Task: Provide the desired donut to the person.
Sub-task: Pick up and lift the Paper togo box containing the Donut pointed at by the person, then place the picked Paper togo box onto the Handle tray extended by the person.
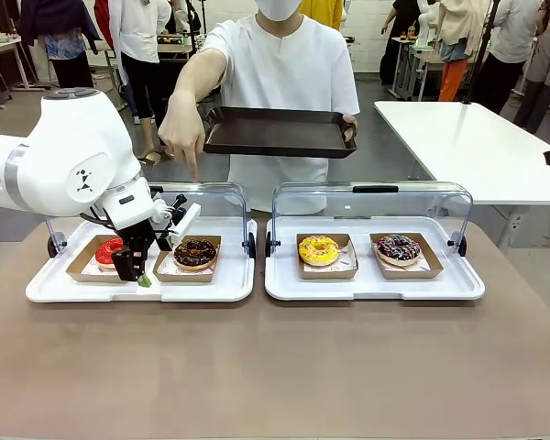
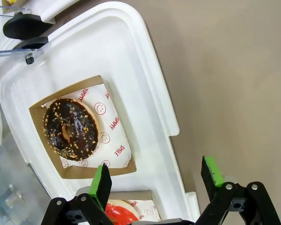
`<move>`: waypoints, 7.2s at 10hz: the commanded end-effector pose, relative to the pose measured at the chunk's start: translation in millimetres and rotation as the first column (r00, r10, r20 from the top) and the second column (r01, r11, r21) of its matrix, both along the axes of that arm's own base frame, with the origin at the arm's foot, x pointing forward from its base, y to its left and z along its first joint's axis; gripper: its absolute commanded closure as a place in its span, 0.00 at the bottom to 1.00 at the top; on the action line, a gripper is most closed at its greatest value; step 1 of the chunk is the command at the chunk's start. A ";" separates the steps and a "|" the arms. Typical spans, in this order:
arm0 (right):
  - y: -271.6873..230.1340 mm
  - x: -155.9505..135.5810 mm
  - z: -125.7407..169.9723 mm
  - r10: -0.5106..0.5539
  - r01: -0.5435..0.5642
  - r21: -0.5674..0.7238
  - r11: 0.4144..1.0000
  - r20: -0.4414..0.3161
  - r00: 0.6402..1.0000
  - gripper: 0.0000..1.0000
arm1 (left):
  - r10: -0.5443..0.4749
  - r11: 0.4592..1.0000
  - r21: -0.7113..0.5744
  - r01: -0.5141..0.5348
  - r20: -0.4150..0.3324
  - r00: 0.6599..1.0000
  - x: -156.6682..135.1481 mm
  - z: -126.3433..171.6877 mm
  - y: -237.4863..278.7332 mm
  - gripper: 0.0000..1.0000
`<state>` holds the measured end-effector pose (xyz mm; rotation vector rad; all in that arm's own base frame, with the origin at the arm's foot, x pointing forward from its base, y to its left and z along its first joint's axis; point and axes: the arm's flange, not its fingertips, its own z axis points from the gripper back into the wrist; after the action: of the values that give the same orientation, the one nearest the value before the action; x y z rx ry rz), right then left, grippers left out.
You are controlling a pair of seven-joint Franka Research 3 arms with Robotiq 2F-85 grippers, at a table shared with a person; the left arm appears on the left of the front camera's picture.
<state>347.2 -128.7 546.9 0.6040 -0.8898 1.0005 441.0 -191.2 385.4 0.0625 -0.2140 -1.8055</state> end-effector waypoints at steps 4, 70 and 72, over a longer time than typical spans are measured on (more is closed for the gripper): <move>0.6 1.4 -0.6 0.007 -0.007 0.018 1.000 0.011 1.000 0.00 | 0.049 0.999 0.015 -0.049 -0.047 0.998 21.6 -10.6 -1.7 0.00; 0.6 1.4 -0.6 0.007 -0.007 0.018 1.000 0.011 1.000 0.00 | 0.092 0.993 0.077 -0.093 0.024 0.995 -46.6 242.9 -24.7 1.00; 0.6 1.4 -0.6 0.007 -0.007 0.018 1.000 0.011 1.000 0.00 | 0.089 0.993 0.076 -0.090 0.017 0.996 -45.7 241.0 -25.2 0.99</move>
<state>347.6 -128.3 546.6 0.6061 -0.8872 1.0015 395.4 -216.4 626.3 0.1370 -0.1489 -1.7243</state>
